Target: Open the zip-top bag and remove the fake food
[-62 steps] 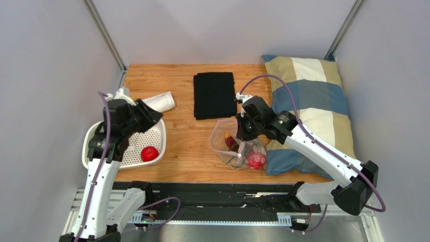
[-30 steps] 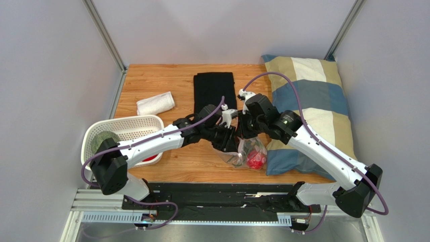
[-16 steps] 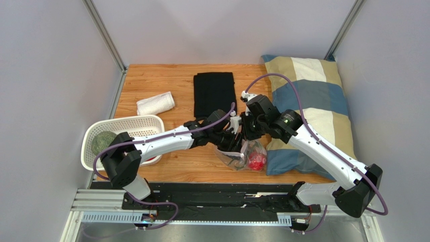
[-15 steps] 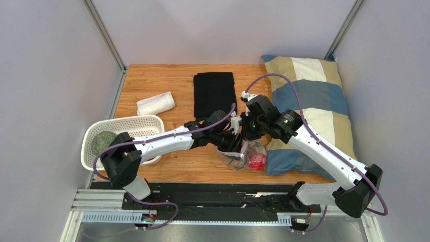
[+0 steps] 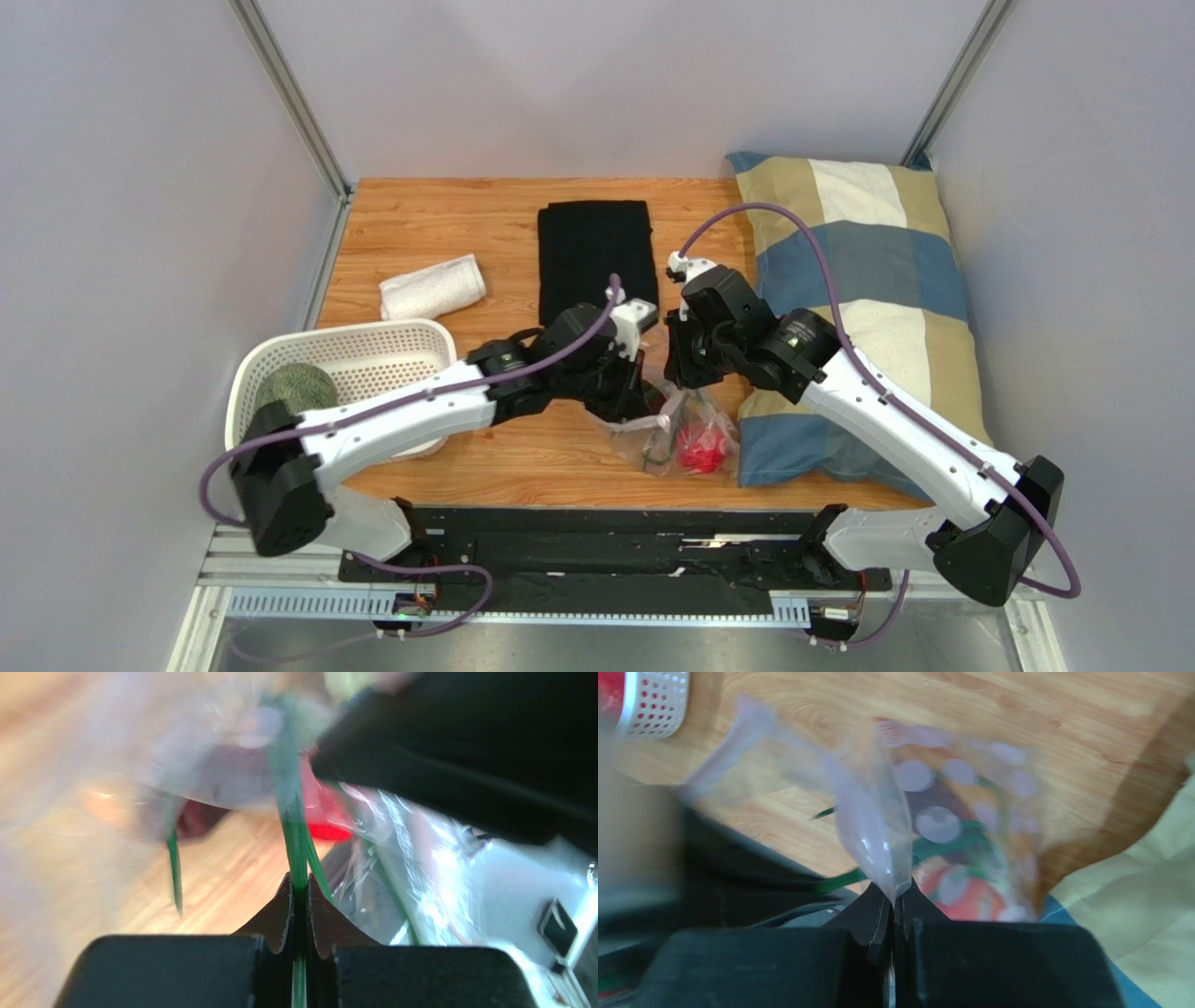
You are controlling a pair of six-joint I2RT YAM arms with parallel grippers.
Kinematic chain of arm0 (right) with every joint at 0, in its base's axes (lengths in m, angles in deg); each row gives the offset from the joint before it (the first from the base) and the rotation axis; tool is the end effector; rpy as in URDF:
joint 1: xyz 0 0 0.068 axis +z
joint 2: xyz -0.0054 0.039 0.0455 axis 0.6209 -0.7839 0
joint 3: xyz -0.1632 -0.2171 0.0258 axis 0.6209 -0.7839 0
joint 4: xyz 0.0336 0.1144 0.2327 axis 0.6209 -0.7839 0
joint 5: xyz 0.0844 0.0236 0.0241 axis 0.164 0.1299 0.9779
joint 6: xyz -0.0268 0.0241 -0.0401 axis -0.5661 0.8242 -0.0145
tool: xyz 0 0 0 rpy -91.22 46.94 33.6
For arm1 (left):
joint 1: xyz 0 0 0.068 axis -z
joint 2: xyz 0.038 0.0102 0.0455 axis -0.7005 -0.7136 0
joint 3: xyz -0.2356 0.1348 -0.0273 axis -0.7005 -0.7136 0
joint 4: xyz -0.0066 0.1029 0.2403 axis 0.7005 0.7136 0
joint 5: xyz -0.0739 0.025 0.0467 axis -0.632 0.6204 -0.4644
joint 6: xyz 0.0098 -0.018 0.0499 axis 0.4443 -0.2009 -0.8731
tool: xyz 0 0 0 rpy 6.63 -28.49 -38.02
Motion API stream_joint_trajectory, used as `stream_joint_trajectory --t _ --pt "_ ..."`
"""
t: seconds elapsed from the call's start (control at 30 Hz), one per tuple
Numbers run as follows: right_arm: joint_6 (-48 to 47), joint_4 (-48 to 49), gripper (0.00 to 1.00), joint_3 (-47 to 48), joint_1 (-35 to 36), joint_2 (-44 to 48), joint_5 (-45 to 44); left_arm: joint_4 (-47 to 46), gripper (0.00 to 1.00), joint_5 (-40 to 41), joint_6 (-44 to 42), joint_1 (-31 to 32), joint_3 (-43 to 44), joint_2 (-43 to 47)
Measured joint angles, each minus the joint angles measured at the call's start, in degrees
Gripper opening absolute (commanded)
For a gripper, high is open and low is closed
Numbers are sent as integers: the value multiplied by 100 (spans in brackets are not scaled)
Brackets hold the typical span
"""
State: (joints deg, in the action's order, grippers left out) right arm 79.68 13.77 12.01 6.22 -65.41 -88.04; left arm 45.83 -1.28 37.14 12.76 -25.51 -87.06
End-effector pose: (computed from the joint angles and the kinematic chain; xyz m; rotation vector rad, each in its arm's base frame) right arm 0.1767 0.1724 0.3377 -0.4251 2.4972 0.4626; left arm 0.1638 -0.2670 0.2819 0.6609 2.3938 -0.9650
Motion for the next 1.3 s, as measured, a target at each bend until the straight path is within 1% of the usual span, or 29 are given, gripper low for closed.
stream_joint_trajectory --t 0.13,0.27,0.37,0.6,0.73,1.0,1.1,1.17,1.23,1.3 --pt "-125 2 0 0 0 39 -363 245 0 741 -96 57 9 1213" --pt "-229 -15 0 0 0 114 -671 387 0 1145 -140 90 87 1893" --pt "-284 -42 0 0 0 120 -789 391 0 1158 -157 90 168 1998" --pt "-337 -96 0 2 -2 50 -772 304 0 686 -245 149 492 1919" --pt "-297 -101 0 0 -55 -52 -667 240 0 881 -356 179 866 2037" --pt "-195 -74 0 -306 -420 -63 -422 210 0 2074 -1036 190 1421 3198" --pt "-195 -63 0 -337 -485 -66 -339 289 0 2675 -1097 195 1493 3545" --pt "-195 -55 0 -339 -540 -66 -249 544 0 3351 -1025 192 1572 3665" --pt "-192 -42 0 -339 -579 -66 -155 962 0 4120 -776 144 1648 3650" --pt "-192 -9 0 -339 -595 -66 -81 1751 0 4798 -267 -210 1703 3554"
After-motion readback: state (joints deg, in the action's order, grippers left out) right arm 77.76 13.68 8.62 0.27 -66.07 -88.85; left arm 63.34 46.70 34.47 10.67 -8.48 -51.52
